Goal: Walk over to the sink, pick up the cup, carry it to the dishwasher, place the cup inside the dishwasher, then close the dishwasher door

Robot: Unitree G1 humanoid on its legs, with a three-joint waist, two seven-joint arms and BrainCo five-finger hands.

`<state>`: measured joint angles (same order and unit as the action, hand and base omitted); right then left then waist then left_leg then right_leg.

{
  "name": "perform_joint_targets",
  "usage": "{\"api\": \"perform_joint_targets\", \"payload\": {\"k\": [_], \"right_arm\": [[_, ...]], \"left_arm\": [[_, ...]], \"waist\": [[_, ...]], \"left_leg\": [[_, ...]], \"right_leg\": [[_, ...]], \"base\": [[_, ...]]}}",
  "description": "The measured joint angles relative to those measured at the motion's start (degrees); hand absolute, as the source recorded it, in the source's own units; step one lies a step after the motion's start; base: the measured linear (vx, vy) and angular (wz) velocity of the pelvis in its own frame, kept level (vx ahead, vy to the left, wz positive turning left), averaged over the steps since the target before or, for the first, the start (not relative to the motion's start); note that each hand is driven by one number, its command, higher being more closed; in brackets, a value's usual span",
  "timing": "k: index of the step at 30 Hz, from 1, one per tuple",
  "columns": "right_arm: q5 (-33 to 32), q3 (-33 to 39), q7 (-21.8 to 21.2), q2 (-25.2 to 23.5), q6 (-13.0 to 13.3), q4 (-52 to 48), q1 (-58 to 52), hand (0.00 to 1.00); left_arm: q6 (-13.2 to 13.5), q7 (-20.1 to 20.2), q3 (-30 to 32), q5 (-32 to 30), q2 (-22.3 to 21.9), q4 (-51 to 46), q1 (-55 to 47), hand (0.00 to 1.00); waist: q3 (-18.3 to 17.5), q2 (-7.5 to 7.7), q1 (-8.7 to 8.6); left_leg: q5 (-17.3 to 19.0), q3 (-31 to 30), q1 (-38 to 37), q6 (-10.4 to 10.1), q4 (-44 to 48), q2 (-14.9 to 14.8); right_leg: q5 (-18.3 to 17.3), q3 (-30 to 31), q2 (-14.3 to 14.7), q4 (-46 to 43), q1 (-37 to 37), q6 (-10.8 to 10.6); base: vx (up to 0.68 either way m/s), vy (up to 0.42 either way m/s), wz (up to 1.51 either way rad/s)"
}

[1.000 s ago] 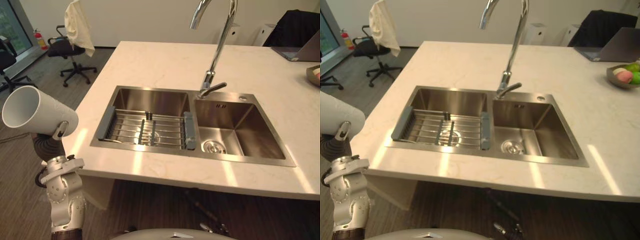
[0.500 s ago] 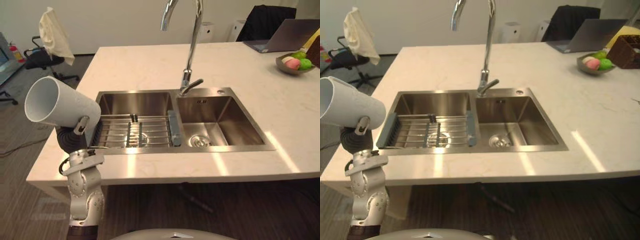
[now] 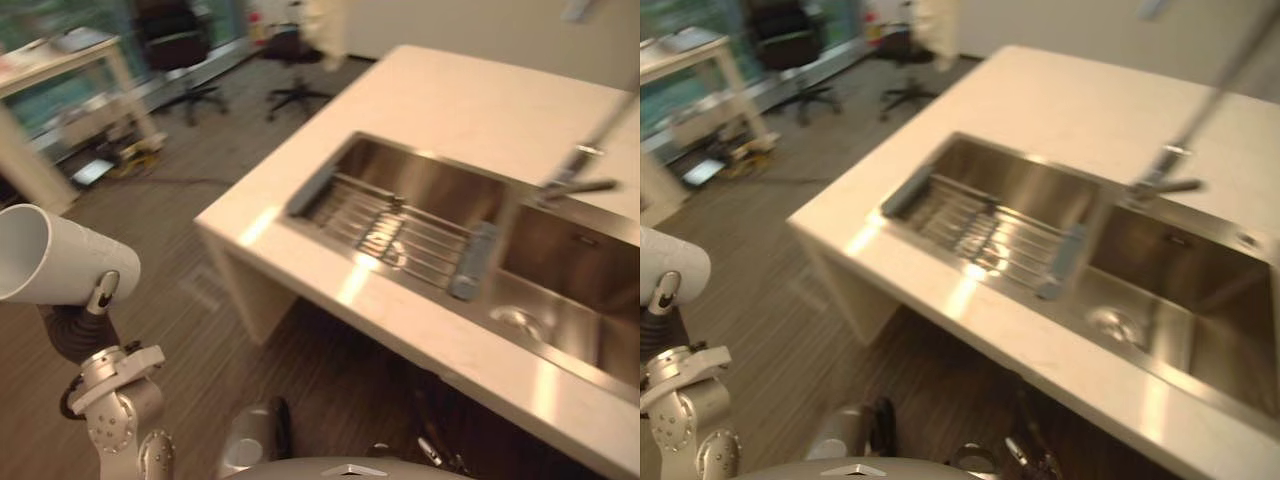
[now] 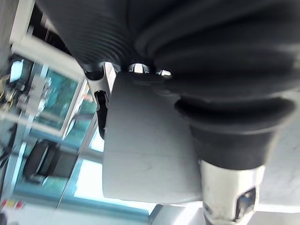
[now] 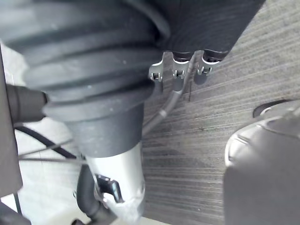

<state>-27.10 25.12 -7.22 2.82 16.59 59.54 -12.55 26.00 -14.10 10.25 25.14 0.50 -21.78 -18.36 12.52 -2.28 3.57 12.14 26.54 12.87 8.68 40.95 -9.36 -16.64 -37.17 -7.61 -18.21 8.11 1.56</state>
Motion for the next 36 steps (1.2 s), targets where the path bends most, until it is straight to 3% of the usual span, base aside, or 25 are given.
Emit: {"api": "perform_joint_targets", "payload": {"k": [2, 3, 4, 5, 6, 7, 8, 9, 10, 11, 12, 15, 17, 19, 20, 21, 22, 23, 24, 25, 26, 30, 33, 35, 36], "right_arm": [[-0.74, 1.02, -0.27, 2.50, 0.74, -0.04, -0.72, 0.00], [-0.74, 1.27, -0.30, 3.33, 0.75, -0.11, -0.82, 0.00], [-0.73, 2.63, -0.37, 4.97, 0.69, -0.27, -0.92, 0.00], [-0.86, 2.95, -0.22, 6.84, 0.57, -1.42, -2.53, 0.00], [-0.78, 2.96, -0.20, 7.44, 0.50, -2.44, -3.62, 0.00], [-0.48, 3.72, -0.30, 8.18, 0.55, -1.72, -3.18, 0.00], [-0.53, 4.32, -0.07, 6.63, 0.63, -0.55, 0.19, 0.00], [-0.67, 2.44, 0.28, 4.21, 0.61, -2.43, 0.52, 0.00], [-0.64, 2.01, 0.30, 4.43, 0.49, -2.21, 0.47, 0.00], [-0.55, 0.93, 0.35, 4.42, -0.70, -1.47, 1.52, 0.00], [-0.41, 0.22, 0.36, 4.71, -0.63, -2.21, 1.70, 0.00], [0.58, 0.07, 0.96, 5.99, -1.90, -1.79, 3.39, 0.00], [0.58, -0.14, 1.91, 6.32, -2.62, -0.96, 4.18, 0.00], [0.56, 0.61, 1.88, 6.04, -3.08, 0.21, 3.42, 0.00], [0.60, 0.55, 1.64, 5.16, -3.08, 0.25, 1.40, 0.00], [0.56, 0.26, 1.31, 3.11, -3.07, 0.22, 0.00, 0.00], [0.48, 0.02, 1.18, 2.09, -3.02, 0.10, -0.30, 0.00], [0.48, -0.52, 0.73, 0.70, -2.97, 0.04, -0.75, 0.00], [0.50, -0.54, 0.59, 0.30, -2.92, 0.05, -0.90, 0.00], [0.48, -1.07, 0.15, -0.38, -2.37, -0.04, -1.21, 0.00], [0.49, -1.89, 0.06, 0.12, -1.38, -0.13, -1.11, 0.00], [0.53, -2.54, -0.17, 0.14, 0.49, -1.20, 0.90, 0.00], [0.48, -3.61, -0.08, 0.37, 0.48, -1.22, 0.96, 0.00], [0.34, -4.69, 0.02, 0.98, 0.48, -1.35, 1.16, 0.00], [-0.15, -6.78, 0.40, 0.95, 0.70, -2.39, 0.46, 0.00]], "left_arm": [[0.21, 3.55, -1.20, 0.86, -0.10, 0.81, 1.42, 1.00], [0.21, 4.45, -1.77, 0.86, -0.31, 1.29, 2.13, 1.00], [0.20, 6.07, -2.07, 0.83, -1.43, 2.58, 3.32, 1.00], [0.17, 7.28, -3.26, 1.07, -2.81, 4.43, 4.71, 1.00], [0.08, 7.51, -4.43, 1.23, -3.55, 5.78, 6.05, 1.00], [0.23, 7.48, -5.31, 2.20, -4.57, 8.06, 6.55, 1.00], [1.10, 7.47, -3.20, 2.80, -3.96, 8.55, 8.02, 1.00], [2.05, 8.06, -3.19, 3.46, -1.10, 8.80, 10.09, 1.00], [2.28, 8.47, -3.51, 3.45, -1.29, 9.99, 10.77, 1.00], [1.52, 9.17, -6.33, 4.06, -1.58, 11.17, 9.72, 1.00], [1.40, 9.38, -7.90, 4.07, -1.90, 10.77, 8.54, 1.00], [1.38, 9.60, -10.63, 4.04, -2.05, 8.70, 6.49, 1.00], [1.46, 9.61, -11.52, 4.01, -2.07, 8.93, 6.51, 1.00], [1.50, 10.34, -13.87, 3.84, -1.53, 10.32, 6.81, 1.00], [1.69, 11.90, -15.92, 3.83, -1.00, 11.85, 7.67, 1.00], [2.28, 12.86, -17.25, 3.95, -0.20, 13.32, 8.44, 1.00], [2.39, 13.24, -17.23, 4.03, 0.30, 14.23, 9.24, 1.00], [2.42, 13.40, -17.45, 4.06, 1.16, 16.44, 11.31, 1.00], [2.40, 13.40, -17.64, 4.06, 1.50, 17.51, 12.16, 1.00], [2.34, 13.25, -17.70, 4.06, 2.51, 18.57, 12.32, 1.00], [2.23, 13.18, -18.19, 4.03, 2.93, 19.74, 11.91, 1.00], [1.34, 13.35, -19.96, 3.90, 3.80, 20.05, 11.88, 1.00], [0.56, 14.10, -20.41, 3.93, 3.92, 20.02, 11.57, 1.00], [0.21, 15.59, -20.57, 3.92, 4.10, 19.72, 10.90, 1.00], [0.06, 20.58, -22.21, 3.96, 8.55, 18.60, 6.77, 1.00]], "waist": [[-0.77, -0.46, -0.95], [-1.23, -0.99, -1.30], [-2.19, -2.52, -2.17], [-2.72, -4.18, -2.76], [-2.46, -3.15, -4.07], [-2.56, -4.13, -5.46], [-2.72, -5.68, -4.85], [-2.63, -2.84, -5.23], [-2.41, -3.57, -5.81], [-3.57, -2.20, -5.51], [-4.04, -1.84, -5.32], [-4.46, -2.46, -3.93], [-4.50, -2.44, -2.89], [-4.94, -2.70, -3.62], [-5.28, -2.65, -4.61], [-6.38, -2.72, -5.27], [-6.22, -1.93, -5.61], [-5.64, -0.39, -5.89], [-5.14, 0.45, -5.86], [-5.33, 3.69, -5.69], [-5.76, 4.18, -5.44], [-6.40, 2.77, -5.13], [-6.80, 2.10, -5.67], [-7.29, 1.66, -5.82], [-8.95, 2.25, -6.03]], "left_leg": [[3.63, 6.17, -5.64, -0.63, 7.88, -3.98], [3.65, 7.22, -7.03, -1.07, 8.01, -5.63], [0.80, 8.93, -9.61, -1.31, 7.15, -9.84], [-8.04, 11.46, -12.97, 1.72, 1.92, -12.54], [-8.24, 13.06, -13.99, 1.82, 0.08, -10.16], [-6.04, 14.85, -15.43, 2.71, -5.67, -9.07], [-1.39, 17.53, -16.50, -2.56, -5.02, -10.83], [3.44, 19.26, -17.89, -7.94, -7.58, -9.36], [4.50, 19.02, -18.49, -10.18, -8.69, -9.68], [2.15, 18.96, -20.89, -15.79, -20.06, -4.78], [0.04, 18.74, -22.21, -16.30, -27.69, -0.90], [-4.85, 16.25, -25.43, -15.63, -39.30, 4.06], [-4.44, 14.39, -25.86, -14.68, -39.81, 4.83], [-3.76, 9.19, -24.74, -13.28, -37.56, 5.09], [-3.17, 4.06, -23.49, -12.07, -35.94, 4.87], [-2.88, -0.64, -21.57, -11.51, -34.87, 3.93], [-2.99, -2.87, -20.43, -11.32, -34.17, 3.59], [-3.28, -6.71, -18.84, -11.00, -33.48, 3.82], [-3.28, -8.21, -18.60, -11.02, -33.22, 4.32], [-3.31, -10.18, -18.70, -11.11, -32.87, 6.52], [-3.01, -11.11, -19.16, -11.41, -32.77, 7.00], [-2.69, -11.55, -19.08, -11.95, -32.18, 6.33], [-2.55, -11.61, -19.86, -12.05, -32.22, 5.86], [-1.95, -11.80, -20.11, -12.03, -32.22, 5.76], [-1.53, -10.81, -20.06, -10.44, -32.96, 7.99]], "right_leg": [[1.20, -10.87, -4.03, 0.77, 0.69, -1.00], [1.24, -13.26, -5.18, -0.04, 0.59, -1.06], [0.86, -17.32, -7.58, -3.63, -0.17, -0.49], [-0.43, -18.98, -12.85, -12.90, -0.48, 1.64], [0.37, -18.23, -18.93, -22.02, -1.57, 3.74], [-2.22, -17.61, -21.09, -30.30, -6.46, 0.89], [-4.25, -17.97, -13.32, -18.47, -12.42, 0.65], [9.41, -20.00, -10.56, -4.39, -13.27, 5.06], [8.47, -21.72, -10.74, -5.13, -12.13, 3.89], [8.48, -26.27, -13.44, -5.89, -11.17, 3.95], [8.87, -27.92, -14.85, -5.95, -10.69, 3.36], [11.69, -31.29, -15.90, -3.66, -7.86, 1.67], [14.13, -30.15, -16.26, -3.39, -6.05, 1.61], [16.97, -17.65, -16.93, -4.82, -6.65, 5.23], [18.18, -6.94, -16.88, -7.16, -8.15, 5.77], [12.75, 6.57, -12.32, -6.96, -10.18, -1.11], [9.94, 12.50, -9.13, -6.01, -10.79, -2.49], [7.12, 21.50, -3.88, -3.87, -11.41, -3.16], [7.20, 24.18, -2.07, -2.60, -11.36, -3.28], [10.00, 26.86, -0.44, 0.01, -11.13, -3.23], [8.66, 26.78, -1.04, 1.16, -9.31, -4.20], [9.17, 26.58, -0.18, 5.43, -6.90, -4.83], [10.83, 26.29, 0.60, 9.21, -4.29, -5.03], [12.32, 26.26, 1.02, 11.99, -2.95, -5.33], [15.62, 27.12, -0.07, 17.01, -2.03, -6.33]], "base": [[-0.07, 0.034, 2.44], [0.02, 0.112, 2.58], [0.08, 0.186, 2.70], [0.08, 0.240, 2.88], [0.04, 0.332, 2.97], [-0.03, 0.349, 2.31], [-0.05, 0.349, 2.40], [-0.04, 0.196, 1.63], [-0.15, 0.230, 1.82], [-0.22, 0.270, 1.42], [-0.27, 0.331, 1.25], [-0.19, 0.204, 0.67], [-0.14, 0.220, 0.58], [-0.01, 0.183, 1.22], [0.07, 0.096, 1.95], [0.09, 0.042, 1.99], [0.09, -0.044, 1.92], [0.05, -0.075, 1.46], [0.03, -0.084, 1.47], [0.06, -0.086, 0.87], [0.08, -0.045, 0.62], [0.06, -0.026, 0.01], [0.01, -0.011, -0.06], [-0.01, 0.015, -0.05], [0.00, 0.000, 0.00]]}}
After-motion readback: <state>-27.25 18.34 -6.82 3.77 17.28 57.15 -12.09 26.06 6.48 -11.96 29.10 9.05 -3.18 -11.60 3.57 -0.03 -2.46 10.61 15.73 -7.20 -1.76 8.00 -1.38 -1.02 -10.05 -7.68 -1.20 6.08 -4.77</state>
